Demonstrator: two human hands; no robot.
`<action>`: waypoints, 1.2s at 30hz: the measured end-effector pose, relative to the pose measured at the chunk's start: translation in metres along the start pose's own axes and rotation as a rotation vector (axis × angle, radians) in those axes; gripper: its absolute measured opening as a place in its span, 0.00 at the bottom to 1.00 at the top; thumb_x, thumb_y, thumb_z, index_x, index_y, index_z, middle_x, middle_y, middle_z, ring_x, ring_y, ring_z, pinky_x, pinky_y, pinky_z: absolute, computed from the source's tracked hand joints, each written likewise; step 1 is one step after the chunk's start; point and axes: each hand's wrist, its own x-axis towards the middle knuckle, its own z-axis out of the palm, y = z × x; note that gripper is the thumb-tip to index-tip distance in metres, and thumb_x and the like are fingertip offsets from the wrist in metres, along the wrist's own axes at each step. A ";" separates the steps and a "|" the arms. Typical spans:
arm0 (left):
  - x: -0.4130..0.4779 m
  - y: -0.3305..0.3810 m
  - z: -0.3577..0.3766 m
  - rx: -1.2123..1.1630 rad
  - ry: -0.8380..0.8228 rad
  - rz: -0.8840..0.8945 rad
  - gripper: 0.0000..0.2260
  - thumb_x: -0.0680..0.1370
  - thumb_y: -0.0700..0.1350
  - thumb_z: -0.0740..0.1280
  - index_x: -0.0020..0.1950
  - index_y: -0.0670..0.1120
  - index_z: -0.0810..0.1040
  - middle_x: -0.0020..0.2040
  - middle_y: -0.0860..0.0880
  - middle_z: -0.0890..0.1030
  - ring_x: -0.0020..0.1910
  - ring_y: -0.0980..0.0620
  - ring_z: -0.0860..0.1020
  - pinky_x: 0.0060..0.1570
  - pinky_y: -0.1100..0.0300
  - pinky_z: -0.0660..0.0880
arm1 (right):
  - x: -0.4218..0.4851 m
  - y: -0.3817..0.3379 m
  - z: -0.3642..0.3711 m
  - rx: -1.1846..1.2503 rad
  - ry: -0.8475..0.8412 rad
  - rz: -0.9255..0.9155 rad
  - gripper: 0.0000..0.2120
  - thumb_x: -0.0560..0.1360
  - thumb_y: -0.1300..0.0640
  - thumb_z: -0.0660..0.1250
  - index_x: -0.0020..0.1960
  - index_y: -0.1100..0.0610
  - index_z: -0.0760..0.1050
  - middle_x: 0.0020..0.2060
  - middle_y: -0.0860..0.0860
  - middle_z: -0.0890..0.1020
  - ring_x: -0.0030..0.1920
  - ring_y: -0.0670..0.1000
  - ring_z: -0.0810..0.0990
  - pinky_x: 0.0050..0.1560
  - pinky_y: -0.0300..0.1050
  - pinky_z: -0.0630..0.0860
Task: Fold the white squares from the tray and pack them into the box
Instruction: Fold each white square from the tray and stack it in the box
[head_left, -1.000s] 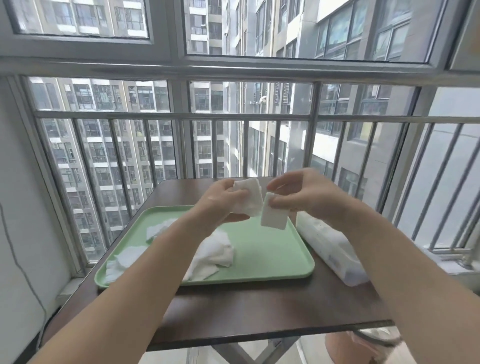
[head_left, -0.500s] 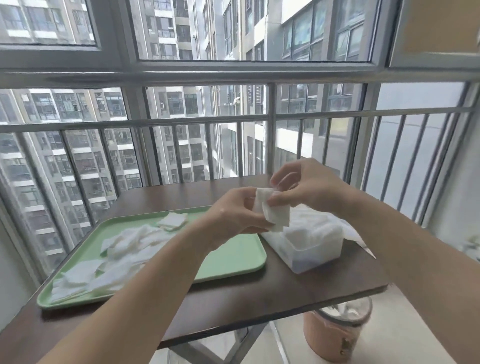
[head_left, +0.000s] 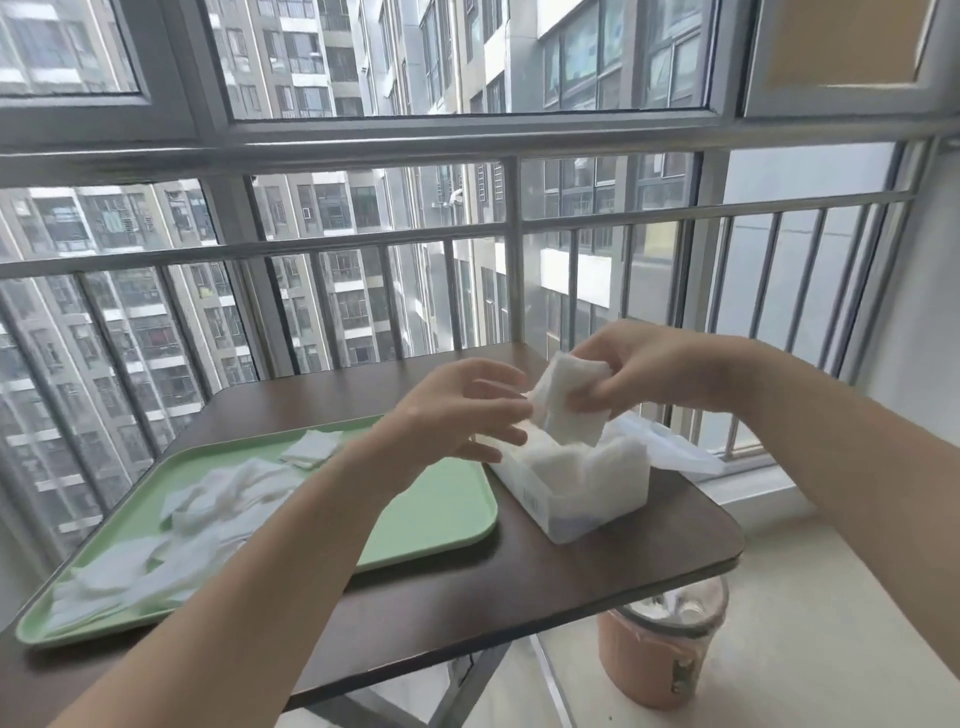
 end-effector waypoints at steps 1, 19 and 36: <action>0.002 -0.001 -0.004 0.050 0.032 0.009 0.16 0.76 0.43 0.74 0.62 0.45 0.78 0.54 0.46 0.85 0.50 0.47 0.85 0.46 0.54 0.80 | -0.003 0.004 -0.003 0.046 -0.013 0.001 0.09 0.76 0.65 0.70 0.57 0.59 0.81 0.51 0.53 0.86 0.54 0.53 0.84 0.57 0.49 0.80; 0.064 -0.018 0.022 0.888 -0.043 -0.157 0.47 0.66 0.59 0.79 0.77 0.48 0.58 0.67 0.45 0.74 0.62 0.44 0.74 0.63 0.49 0.73 | 0.008 0.019 0.023 0.023 -0.057 -0.003 0.12 0.73 0.65 0.68 0.54 0.55 0.78 0.45 0.53 0.81 0.45 0.49 0.82 0.43 0.42 0.80; 0.054 -0.020 0.018 0.844 0.042 -0.103 0.38 0.66 0.55 0.80 0.71 0.49 0.67 0.57 0.49 0.76 0.55 0.47 0.75 0.51 0.54 0.77 | 0.019 -0.012 0.052 -0.838 -0.122 0.061 0.13 0.74 0.57 0.72 0.57 0.46 0.80 0.42 0.46 0.78 0.42 0.51 0.76 0.38 0.42 0.72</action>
